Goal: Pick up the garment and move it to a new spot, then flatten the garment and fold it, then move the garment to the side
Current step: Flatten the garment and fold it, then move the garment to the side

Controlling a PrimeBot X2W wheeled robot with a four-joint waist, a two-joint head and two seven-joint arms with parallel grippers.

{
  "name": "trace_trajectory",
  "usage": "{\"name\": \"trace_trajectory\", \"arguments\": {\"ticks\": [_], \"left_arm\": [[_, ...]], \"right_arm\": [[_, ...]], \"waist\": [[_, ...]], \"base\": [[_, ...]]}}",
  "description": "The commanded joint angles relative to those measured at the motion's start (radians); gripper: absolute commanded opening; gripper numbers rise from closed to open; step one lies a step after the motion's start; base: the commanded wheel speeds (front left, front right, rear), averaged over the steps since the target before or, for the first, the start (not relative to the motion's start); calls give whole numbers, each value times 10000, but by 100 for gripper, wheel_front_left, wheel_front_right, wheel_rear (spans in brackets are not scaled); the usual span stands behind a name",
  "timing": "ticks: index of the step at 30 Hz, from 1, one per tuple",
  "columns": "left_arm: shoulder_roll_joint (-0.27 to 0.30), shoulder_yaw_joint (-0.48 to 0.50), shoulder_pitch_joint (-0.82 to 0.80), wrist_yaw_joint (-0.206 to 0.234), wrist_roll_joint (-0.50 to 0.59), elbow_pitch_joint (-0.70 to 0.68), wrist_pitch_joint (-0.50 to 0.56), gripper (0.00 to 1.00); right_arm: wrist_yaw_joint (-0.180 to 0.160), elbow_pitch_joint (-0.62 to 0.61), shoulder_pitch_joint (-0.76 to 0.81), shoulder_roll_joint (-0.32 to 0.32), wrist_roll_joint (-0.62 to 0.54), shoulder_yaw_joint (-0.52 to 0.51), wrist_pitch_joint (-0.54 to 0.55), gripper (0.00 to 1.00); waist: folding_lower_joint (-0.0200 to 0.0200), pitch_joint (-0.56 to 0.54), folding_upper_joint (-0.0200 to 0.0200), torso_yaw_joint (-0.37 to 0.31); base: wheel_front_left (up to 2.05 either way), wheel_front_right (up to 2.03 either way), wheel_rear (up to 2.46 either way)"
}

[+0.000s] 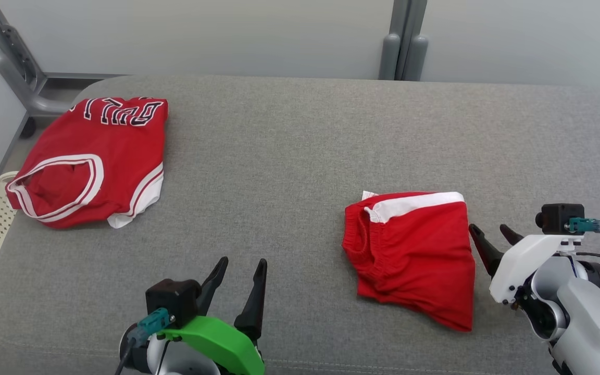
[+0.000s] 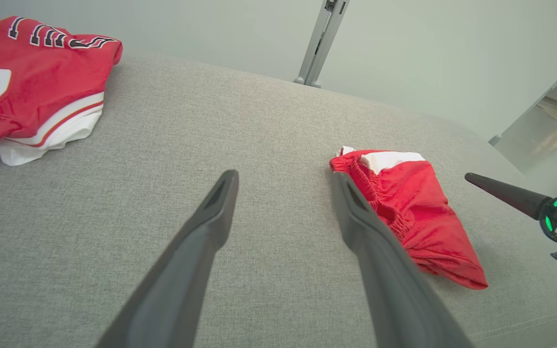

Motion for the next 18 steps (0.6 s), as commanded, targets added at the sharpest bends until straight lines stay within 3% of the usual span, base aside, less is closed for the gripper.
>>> {"name": "trace_trajectory", "arguments": {"ticks": [1,16,17,18], "left_arm": [[55,-9,-110,18,123,-36,14,100],[103,31,-368,116,193,-99,33,100],[100,41,-373,115,182,-110,20,100],[106,54,-378,124,178,-118,9,100]], "right_arm": [[0,33,192,-8,291,-50,183,100],[0,840,94,262,1999,-115,866,100],[0,836,69,240,2021,-34,862,85],[0,845,44,205,2027,39,805,44]], "waist": [[0,163,-1,106],[0,683,-1,820],[0,695,-1,826],[0,708,-1,821]], "base": [[0,0,0],[0,0,0],[0,0,0],[0,0,0]]}}
